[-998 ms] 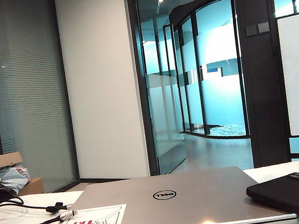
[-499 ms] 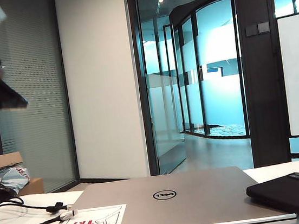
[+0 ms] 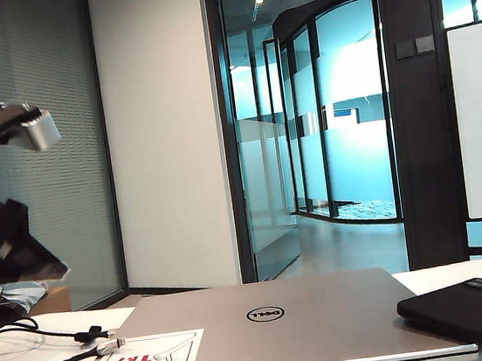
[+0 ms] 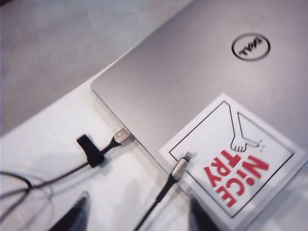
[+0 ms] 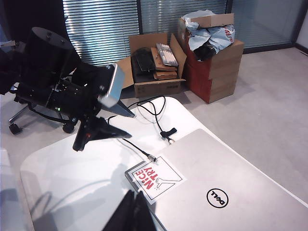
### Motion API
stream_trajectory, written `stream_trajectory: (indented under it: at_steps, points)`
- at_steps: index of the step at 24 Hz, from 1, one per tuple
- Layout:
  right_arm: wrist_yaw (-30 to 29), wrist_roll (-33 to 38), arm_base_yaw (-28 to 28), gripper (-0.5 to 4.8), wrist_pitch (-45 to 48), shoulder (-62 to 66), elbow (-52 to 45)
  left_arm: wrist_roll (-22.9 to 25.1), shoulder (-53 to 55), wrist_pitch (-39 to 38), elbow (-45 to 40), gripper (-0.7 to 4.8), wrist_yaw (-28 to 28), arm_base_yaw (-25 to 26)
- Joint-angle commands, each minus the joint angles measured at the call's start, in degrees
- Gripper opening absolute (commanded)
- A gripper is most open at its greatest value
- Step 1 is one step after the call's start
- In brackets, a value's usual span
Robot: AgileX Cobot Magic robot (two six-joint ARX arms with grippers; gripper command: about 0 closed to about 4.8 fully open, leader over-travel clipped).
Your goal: Pick up the charging cable and the phone, plug the charging cable into the charging port on the phone, and finally place them back on the table.
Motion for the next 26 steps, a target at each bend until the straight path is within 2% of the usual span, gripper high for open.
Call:
stream_trajectory:
  at_steps: [1,4,7,15,21,26]
  points:
    - [0.1,-0.2,0.0,-0.02,1.0,-0.1,0.5,12.0,2.2,2.2,0.3,3.45,0.1,0.0]
    - [0.0,-0.2,0.0,-0.02,1.0,-0.1,0.5,17.9,3.0,2.3,0.3,3.44,0.1,0.0]
    - [0.0,-0.2,0.0,-0.02,1.0,-0.2,0.5,21.6,3.7,2.6,0.3,3.44,0.1,0.0]
    - [0.0,1.6,0.0,-0.02,1.0,-0.2,0.5,21.7,9.4,6.6,0.3,3.44,0.1,0.1]
    - [0.0,1.6,0.0,-0.02,1.0,-0.2,0.5,21.7,14.2,8.4,1.8,3.44,0.1,4.6]
    - [0.0,1.6,0.0,-0.02,1.0,-0.1,0.5,23.3,15.4,8.6,2.6,3.45,0.1,4.6]
